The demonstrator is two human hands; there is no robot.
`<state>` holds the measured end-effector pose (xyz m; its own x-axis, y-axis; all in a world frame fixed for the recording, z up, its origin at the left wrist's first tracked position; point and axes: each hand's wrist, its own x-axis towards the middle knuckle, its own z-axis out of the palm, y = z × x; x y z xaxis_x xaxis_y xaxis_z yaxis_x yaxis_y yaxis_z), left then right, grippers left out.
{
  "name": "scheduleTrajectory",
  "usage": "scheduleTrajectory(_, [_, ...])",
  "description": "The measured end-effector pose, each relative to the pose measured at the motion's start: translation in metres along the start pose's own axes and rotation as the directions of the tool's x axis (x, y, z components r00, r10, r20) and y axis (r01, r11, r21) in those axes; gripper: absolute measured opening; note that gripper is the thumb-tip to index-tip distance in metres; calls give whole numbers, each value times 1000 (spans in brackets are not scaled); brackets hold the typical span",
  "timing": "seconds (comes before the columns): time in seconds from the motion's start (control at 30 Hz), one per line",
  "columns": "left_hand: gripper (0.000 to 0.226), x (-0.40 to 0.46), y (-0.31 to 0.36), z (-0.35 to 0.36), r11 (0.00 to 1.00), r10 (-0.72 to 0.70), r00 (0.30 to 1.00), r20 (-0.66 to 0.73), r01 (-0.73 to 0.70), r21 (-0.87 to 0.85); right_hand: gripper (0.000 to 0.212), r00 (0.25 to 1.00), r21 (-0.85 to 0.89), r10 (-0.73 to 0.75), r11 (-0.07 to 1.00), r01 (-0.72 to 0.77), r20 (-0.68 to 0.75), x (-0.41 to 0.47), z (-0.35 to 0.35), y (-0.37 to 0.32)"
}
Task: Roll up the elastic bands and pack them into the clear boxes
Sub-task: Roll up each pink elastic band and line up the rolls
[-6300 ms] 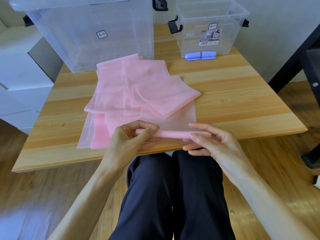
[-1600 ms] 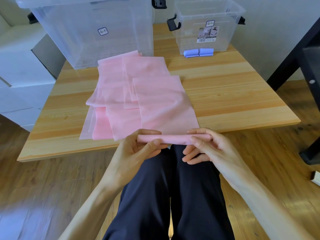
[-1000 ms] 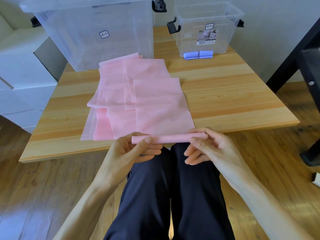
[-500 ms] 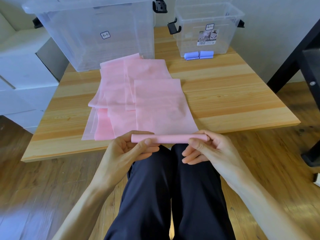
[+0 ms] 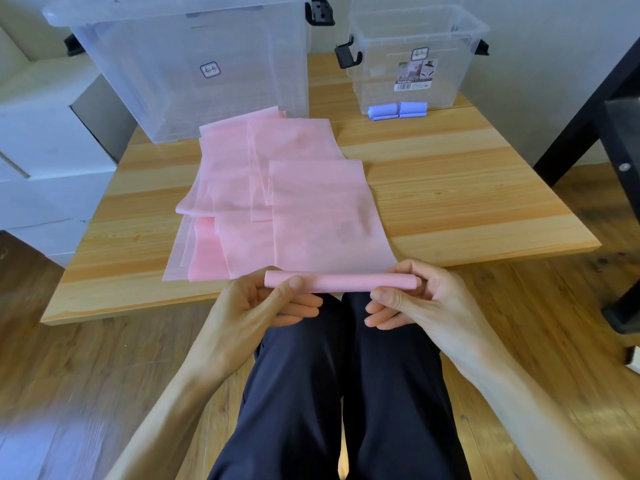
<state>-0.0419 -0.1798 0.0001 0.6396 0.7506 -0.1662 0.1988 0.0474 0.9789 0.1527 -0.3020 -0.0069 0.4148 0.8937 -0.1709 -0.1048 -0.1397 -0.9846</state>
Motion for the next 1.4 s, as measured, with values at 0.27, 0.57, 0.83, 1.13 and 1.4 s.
scheduleTrajectory(0.27, [32, 1, -1, 2, 995, 10, 1000, -17, -11, -97, 28, 1000, 6, -15, 1000, 15, -6, 0, -1, -1])
scheduleTrajectory(0.57, [32, 3, -5, -1, 1000, 4, 999, 48, -3, -30, 25, 1000, 63, -22, 998, 23, -11, 0, -1, -1])
scheduleTrajectory(0.83, [38, 3, -6, -1, 1000, -3, 999, 41, 3, 5, 23, 1000, 39, -26, 999, 26, 11, 2, 0, -1])
scheduleTrajectory(1.13, [22, 4, -6, 0, 979, -55, 996, -73, 39, -201, 27, 1000, 56, -6, 998, 5, 4, 0, -2, 0])
scheduleTrajectory(1.4, [24, 4, -2, 0, 968, -97, 994, -46, 84, -235, 26, 999, 84, -8, 996, 11, -41, 0, -2, 1])
